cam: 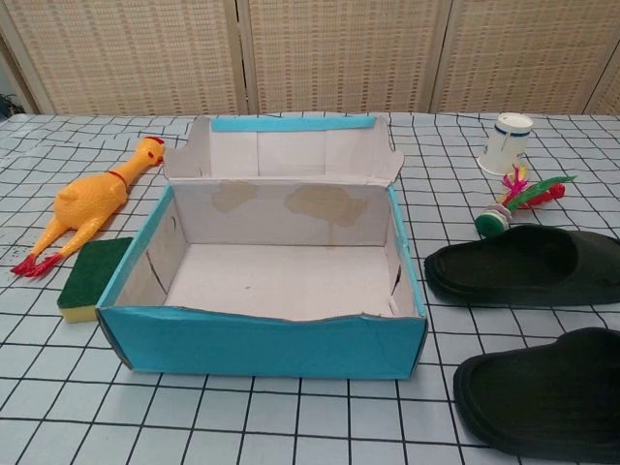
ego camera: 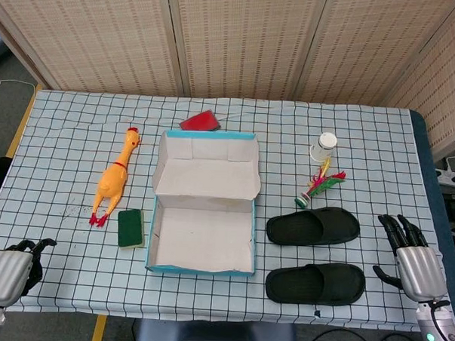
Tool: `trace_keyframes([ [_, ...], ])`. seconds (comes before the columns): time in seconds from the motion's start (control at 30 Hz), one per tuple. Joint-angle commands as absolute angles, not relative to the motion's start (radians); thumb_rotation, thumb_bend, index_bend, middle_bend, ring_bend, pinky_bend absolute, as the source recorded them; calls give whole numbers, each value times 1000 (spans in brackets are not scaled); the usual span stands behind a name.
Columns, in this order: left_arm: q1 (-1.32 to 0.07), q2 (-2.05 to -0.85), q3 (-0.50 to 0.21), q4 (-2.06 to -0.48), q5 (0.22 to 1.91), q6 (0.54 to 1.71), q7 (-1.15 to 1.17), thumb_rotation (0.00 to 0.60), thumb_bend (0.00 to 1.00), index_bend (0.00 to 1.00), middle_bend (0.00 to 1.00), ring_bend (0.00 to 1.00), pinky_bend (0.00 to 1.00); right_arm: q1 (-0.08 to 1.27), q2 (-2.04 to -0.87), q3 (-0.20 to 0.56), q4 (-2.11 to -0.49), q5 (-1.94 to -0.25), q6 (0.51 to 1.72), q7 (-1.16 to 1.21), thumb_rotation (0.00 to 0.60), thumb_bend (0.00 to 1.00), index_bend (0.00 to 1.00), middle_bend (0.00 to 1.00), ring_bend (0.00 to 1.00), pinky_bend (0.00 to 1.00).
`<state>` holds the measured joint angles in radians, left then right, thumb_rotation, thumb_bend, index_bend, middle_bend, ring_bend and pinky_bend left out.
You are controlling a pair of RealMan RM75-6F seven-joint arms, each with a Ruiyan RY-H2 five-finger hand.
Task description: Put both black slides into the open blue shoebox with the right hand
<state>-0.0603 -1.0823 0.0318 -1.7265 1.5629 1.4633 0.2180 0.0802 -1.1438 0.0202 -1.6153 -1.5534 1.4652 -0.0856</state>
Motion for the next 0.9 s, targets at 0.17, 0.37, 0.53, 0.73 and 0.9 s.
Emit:
trace_keyframes([
  [0.17,-58,-1077,35,-1735,1562,1463,218,600,482,324,311,363,546,81,-1148,20,-1611,-1559,1466,-81,600,83,11,65,0,122],
  [0.37,-64,-1080,29,-1726,1561,1460,204,600,481,325,312,363,546,84,-1144,5,-1599,-1596,1469,-45,600,83,10,65,0,122],
  [0.53,-72,-1082,29,-1719,1544,1436,207,600,483,327,314,363,548,84,-1143,-5,-1592,-1614,1472,-38,600,83,15,64,0,122],
  [0.73,-60,-1074,31,-1730,1563,1468,197,600,484,327,313,363,548,123,-1035,-110,-1625,-1724,1365,61,600,83,47,59,0,122],
  [0.9,-65,-1076,30,-1725,1552,1453,194,600,484,327,314,363,548,167,-997,-143,-1652,-1723,1245,25,600,83,51,60,0,122],
])
